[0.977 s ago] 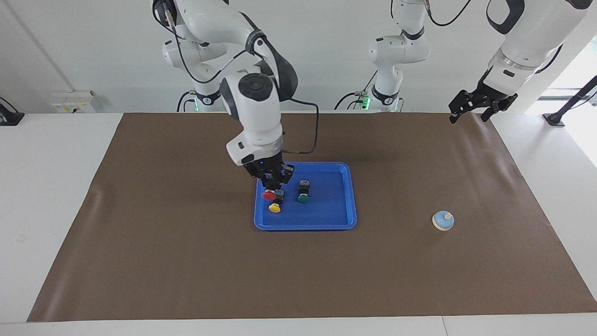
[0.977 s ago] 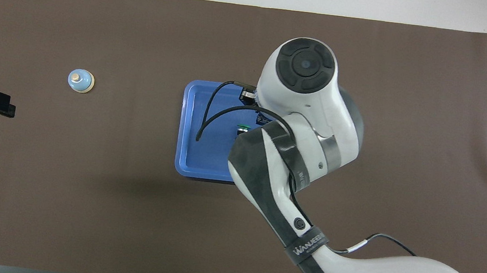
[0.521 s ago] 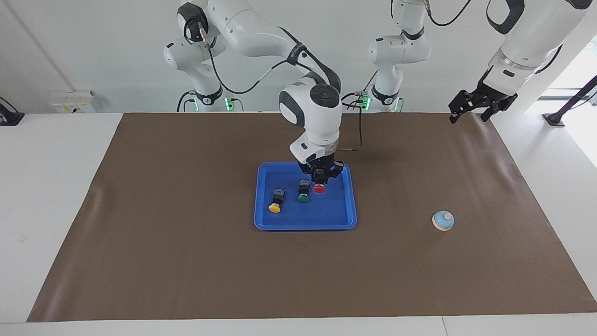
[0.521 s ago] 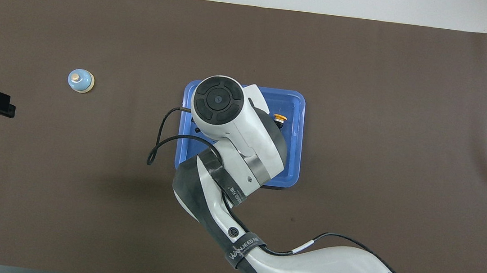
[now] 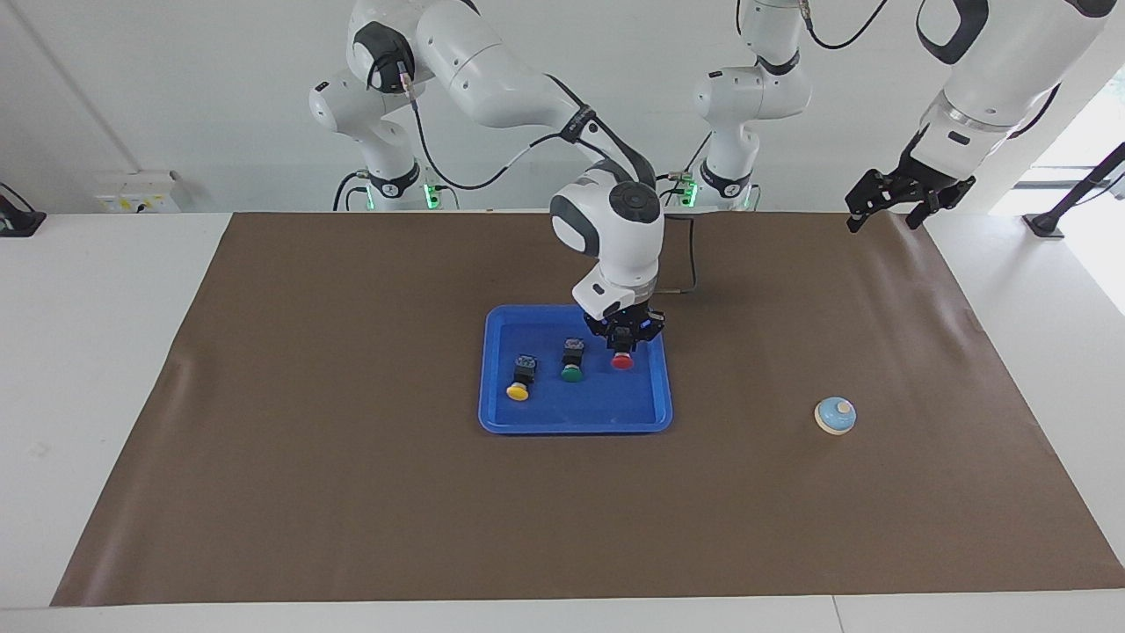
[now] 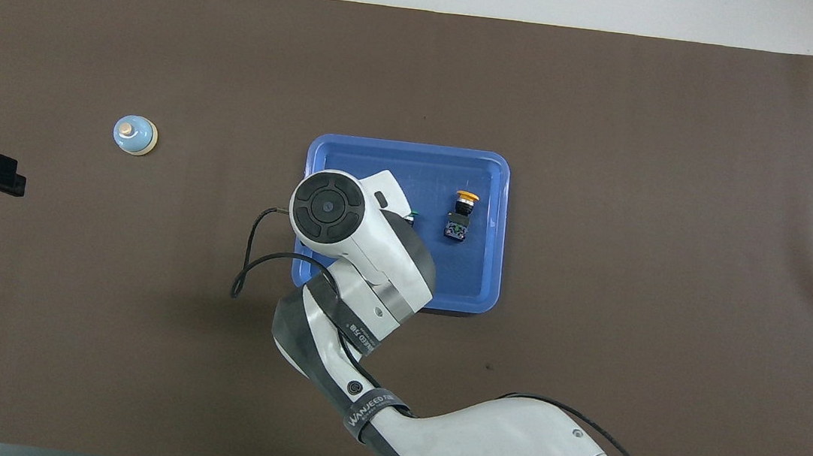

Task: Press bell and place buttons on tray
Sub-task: 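Carry the red button into the tray and release it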

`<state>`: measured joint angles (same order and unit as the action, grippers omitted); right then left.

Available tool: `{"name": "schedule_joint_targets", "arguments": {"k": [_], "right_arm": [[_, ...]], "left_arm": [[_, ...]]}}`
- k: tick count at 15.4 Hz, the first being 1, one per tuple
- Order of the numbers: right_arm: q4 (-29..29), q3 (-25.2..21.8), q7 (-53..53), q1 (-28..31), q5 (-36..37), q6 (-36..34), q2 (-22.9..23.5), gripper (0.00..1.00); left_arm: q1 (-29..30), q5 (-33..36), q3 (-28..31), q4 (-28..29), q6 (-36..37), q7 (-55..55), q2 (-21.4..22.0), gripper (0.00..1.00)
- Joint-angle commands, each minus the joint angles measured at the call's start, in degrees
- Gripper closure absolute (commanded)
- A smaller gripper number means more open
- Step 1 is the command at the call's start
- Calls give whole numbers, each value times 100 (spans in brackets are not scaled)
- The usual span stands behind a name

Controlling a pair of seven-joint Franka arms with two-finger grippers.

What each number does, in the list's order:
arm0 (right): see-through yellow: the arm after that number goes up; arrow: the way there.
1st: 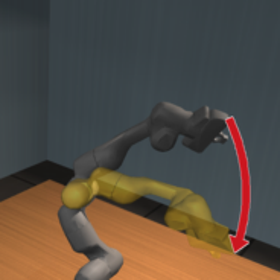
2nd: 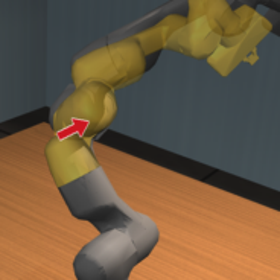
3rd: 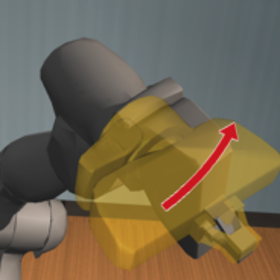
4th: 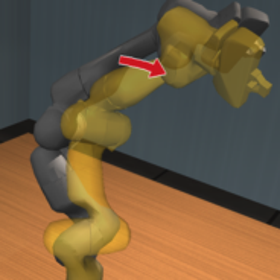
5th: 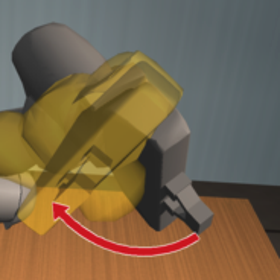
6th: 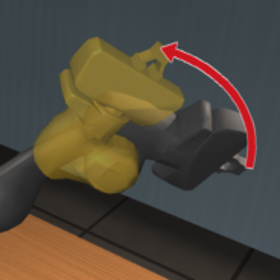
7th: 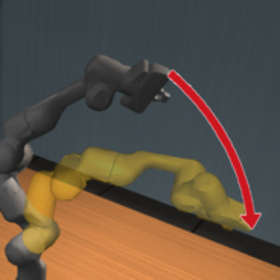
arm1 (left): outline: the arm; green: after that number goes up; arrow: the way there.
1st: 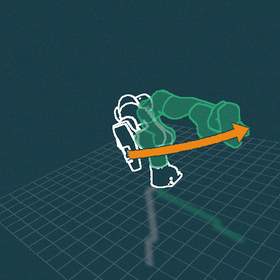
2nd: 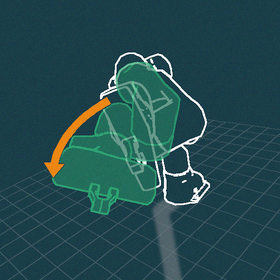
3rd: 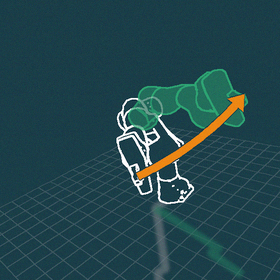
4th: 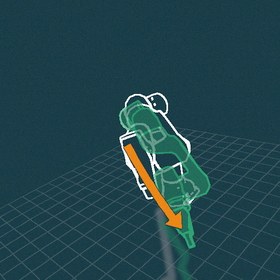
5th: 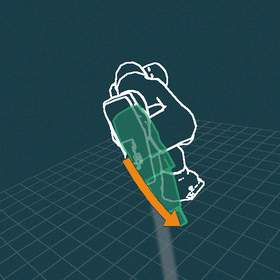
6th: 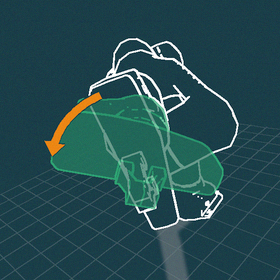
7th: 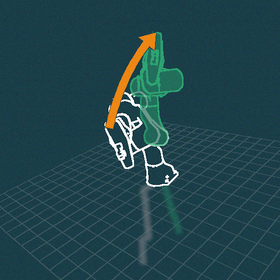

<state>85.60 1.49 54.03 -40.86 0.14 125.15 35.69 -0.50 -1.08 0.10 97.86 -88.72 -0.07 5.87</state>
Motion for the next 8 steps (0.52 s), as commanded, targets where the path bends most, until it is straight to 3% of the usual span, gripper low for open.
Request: {"name": "schedule_joint_targets", "arguments": {"k": [1,2,3,4,5,8], "right_arm": [[396,1,72,8,-49,273,-167,100],[396,1,90,8,-49,273,-167,100],[396,1,99,8,-58,273,-167,88],[387,1,99,0,-67,264,-167,33],[370,1,99,-1,-58,221,-167,0],[177,1,134,69,-93,-42,-176,0]], "left_arm": [[-12,-50,25,-30,100,-2,37,0],[-12,-50,25,-30,100,-2,37,0],[-12,-50,25,-30,100,-2,37,0],[-12,-50,25,-30,100,-2,37,0],[-12,-50,25,-30,100,-2,37,0],[-12,-50,25,-30,100,-2,37,0]]}}
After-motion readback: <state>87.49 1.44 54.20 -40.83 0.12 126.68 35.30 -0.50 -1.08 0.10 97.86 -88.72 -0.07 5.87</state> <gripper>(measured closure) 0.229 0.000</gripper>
